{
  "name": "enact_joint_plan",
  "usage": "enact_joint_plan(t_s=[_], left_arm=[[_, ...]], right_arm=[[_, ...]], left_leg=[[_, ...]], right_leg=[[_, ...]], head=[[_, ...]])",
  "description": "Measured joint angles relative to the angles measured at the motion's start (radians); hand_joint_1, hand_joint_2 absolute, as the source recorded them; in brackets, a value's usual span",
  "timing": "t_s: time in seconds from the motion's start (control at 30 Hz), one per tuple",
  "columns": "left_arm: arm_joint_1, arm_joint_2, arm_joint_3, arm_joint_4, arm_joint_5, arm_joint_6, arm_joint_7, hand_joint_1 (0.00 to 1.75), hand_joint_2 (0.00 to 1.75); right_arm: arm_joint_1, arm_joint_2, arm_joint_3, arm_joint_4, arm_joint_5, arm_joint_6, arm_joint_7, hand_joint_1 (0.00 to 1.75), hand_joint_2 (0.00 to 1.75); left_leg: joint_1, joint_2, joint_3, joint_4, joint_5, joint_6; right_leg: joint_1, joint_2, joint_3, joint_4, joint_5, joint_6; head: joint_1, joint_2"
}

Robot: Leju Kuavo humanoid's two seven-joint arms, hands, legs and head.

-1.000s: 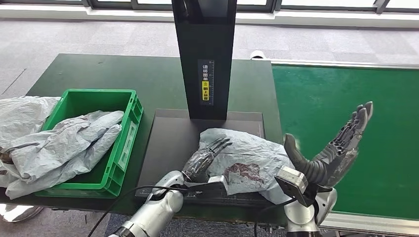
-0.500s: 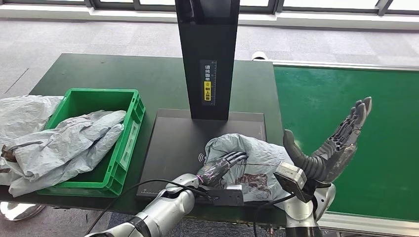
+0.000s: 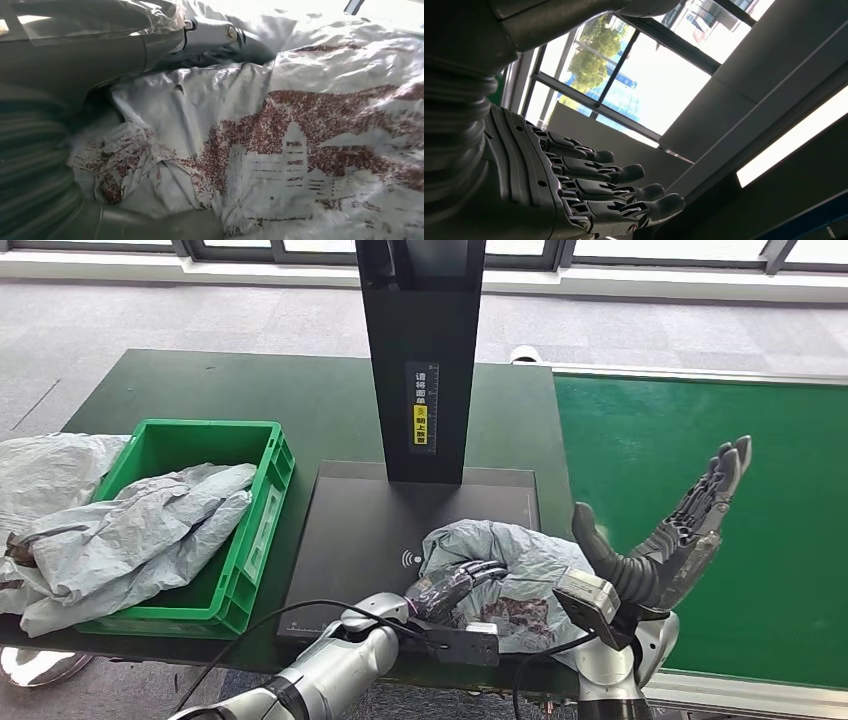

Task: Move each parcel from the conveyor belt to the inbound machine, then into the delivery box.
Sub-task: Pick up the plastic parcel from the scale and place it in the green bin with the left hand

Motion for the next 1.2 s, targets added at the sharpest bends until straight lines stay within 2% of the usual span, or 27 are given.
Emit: enact_joint_plan(t_s=[0.27,0.33,0.53,0.63,0.77,0.87,0.93,1.0,1.2], left_arm=[[-0.015,0.000,-0.023,0.000,-0.057,0.037,0.059,1.75,1.75],[-0.014,0.000,-0.027,0.001,-0.080,0.099,0.083,1.75,1.75],[0.004,0.001,-0.027,0.002,-0.146,0.367,0.162,1.75,1.75],[0.011,0.004,-0.016,0.001,-0.185,0.427,0.194,1.75,1.75],[0.012,0.006,-0.012,0.000,-0.278,0.472,0.298,1.75,1.75],[0.019,0.012,0.004,-0.008,-0.345,0.547,0.362,1.75,1.75],[0.041,0.020,0.030,-0.054,-0.418,0.597,0.404,1.75,1.75],[0.084,0.028,0.080,-0.159,-0.499,0.618,0.420,1.75,1.75],[0.198,0.042,0.265,-0.582,-0.538,0.626,0.357,1.75,1.75]], right_arm=[[0.000,0.000,0.000,0.000,0.007,0.000,0.000,0.00,1.75],[0.001,0.001,0.000,0.000,0.012,0.000,0.000,0.00,1.75],[0.012,0.001,-0.001,-0.012,0.021,0.000,0.000,0.00,1.75],[0.017,0.001,-0.001,-0.016,0.024,0.000,0.000,0.00,1.75],[0.019,0.001,-0.001,-0.017,0.026,0.000,0.000,0.00,1.75],[0.024,0.001,-0.001,-0.020,0.030,0.000,0.000,0.00,1.75],[0.029,0.001,-0.001,-0.026,0.035,0.000,0.000,0.00,1.75],[0.034,0.001,-0.001,-0.032,0.038,0.000,0.000,0.00,1.75],[0.040,0.000,-0.008,-0.040,0.040,0.000,0.000,0.00,1.75]], left_leg=[[0.000,0.001,0.004,0.000,-0.001,0.001],[0.000,0.001,0.004,0.000,-0.001,0.000],[0.000,0.005,0.004,0.000,-0.001,0.000],[0.000,0.005,0.004,0.000,0.000,-0.001],[0.000,0.005,0.003,0.000,0.000,-0.001],[0.000,0.005,0.002,0.000,0.000,-0.001],[0.000,0.005,0.001,0.000,0.000,-0.001],[0.000,0.005,0.000,0.000,0.000,-0.001],[0.000,0.008,-0.004,0.000,0.000,-0.002]], right_leg=[[0.000,0.000,0.003,0.000,0.000,0.000],[0.000,0.001,0.003,0.000,0.000,0.000],[0.001,0.005,0.001,0.000,0.000,0.000],[0.001,0.005,0.000,0.000,0.001,-0.001],[0.001,0.005,-0.001,0.000,0.001,-0.001],[0.001,0.006,-0.002,0.000,0.001,-0.001],[0.001,0.006,-0.004,0.000,0.001,-0.001],[0.001,0.007,-0.005,0.000,0.001,-0.001],[0.001,0.010,-0.010,0.001,0.001,-0.001]], head=[[0.000,0.000],[0.000,0.000],[0.000,0.000],[0.000,0.000],[0.000,0.000],[0.000,0.000],[0.000,0.000],[0.000,0.000],[0.000,0.000]])
